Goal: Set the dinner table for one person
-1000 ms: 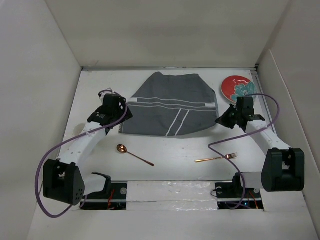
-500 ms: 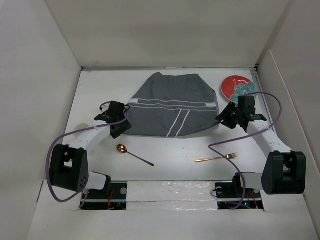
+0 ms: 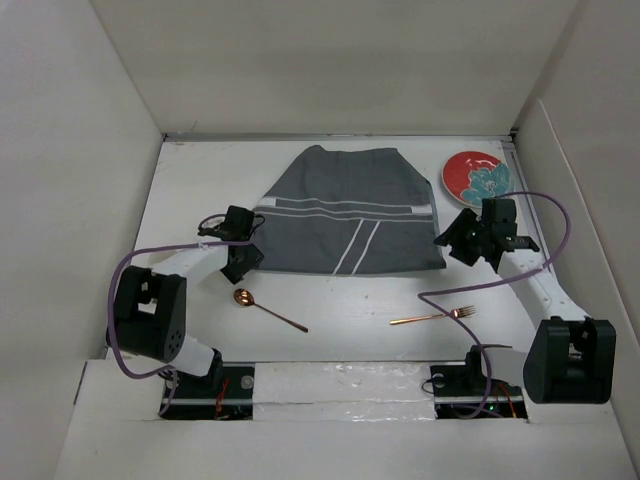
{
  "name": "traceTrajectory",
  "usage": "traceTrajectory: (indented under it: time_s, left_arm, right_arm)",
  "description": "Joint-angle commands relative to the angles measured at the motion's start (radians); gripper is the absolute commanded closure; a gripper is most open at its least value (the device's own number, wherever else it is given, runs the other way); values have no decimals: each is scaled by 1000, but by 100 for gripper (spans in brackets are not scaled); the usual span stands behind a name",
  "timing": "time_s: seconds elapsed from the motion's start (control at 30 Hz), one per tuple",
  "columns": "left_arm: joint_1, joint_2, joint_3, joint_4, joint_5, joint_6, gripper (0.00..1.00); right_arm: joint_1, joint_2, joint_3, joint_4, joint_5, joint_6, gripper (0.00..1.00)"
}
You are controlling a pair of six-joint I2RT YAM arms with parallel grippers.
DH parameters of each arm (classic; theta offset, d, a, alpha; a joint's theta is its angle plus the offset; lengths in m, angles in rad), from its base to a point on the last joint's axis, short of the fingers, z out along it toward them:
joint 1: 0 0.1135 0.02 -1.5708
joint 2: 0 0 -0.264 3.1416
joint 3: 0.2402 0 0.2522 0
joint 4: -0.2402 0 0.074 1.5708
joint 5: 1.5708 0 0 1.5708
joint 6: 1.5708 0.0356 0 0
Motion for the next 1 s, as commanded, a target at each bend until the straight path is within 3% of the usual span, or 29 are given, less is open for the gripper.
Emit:
traceTrajectory:
  time_s: [0.0, 0.13, 0.17, 0.3, 0.7, 0.97]
  left_arm:
    - [7, 14, -13, 4, -47, -62, 52]
    - [7, 29, -22, 38, -61, -79, 64]
    - [7, 31, -19, 56, -63, -77, 77]
    - [7, 23, -6, 78, -67, -45, 99]
    - [7, -85, -27, 147, -56, 52, 100]
    - [7, -99, -27, 158, -50, 81, 100]
  right_arm:
    - [-15, -55, -14, -3, 1, -15, 41]
    - [-26, -63, -35, -15, 1, -14, 40]
    - [-26, -61, -38, -18, -3, -14, 39]
    - [-36, -26, -64, -30, -43, 2, 29]
    - [-49, 83, -141, 45, -111, 158, 36]
    - [-37, 140, -141, 149, -60, 252, 53]
